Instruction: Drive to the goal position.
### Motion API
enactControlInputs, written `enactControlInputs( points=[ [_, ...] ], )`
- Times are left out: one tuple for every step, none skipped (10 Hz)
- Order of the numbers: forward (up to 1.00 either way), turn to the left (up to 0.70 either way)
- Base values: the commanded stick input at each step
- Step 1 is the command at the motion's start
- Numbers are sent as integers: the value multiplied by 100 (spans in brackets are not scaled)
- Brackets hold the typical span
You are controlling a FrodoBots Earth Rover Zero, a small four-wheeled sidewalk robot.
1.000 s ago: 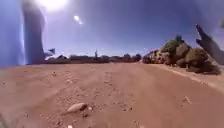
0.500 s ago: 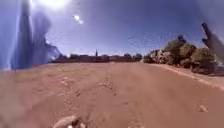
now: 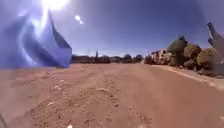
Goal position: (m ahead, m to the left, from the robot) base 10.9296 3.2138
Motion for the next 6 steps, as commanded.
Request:
enactControlInputs(
  points=[
    [70,0],
    [70,0],
    [70,0],
    [70,0],
    [70,0],
    [70,0]
  ],
)
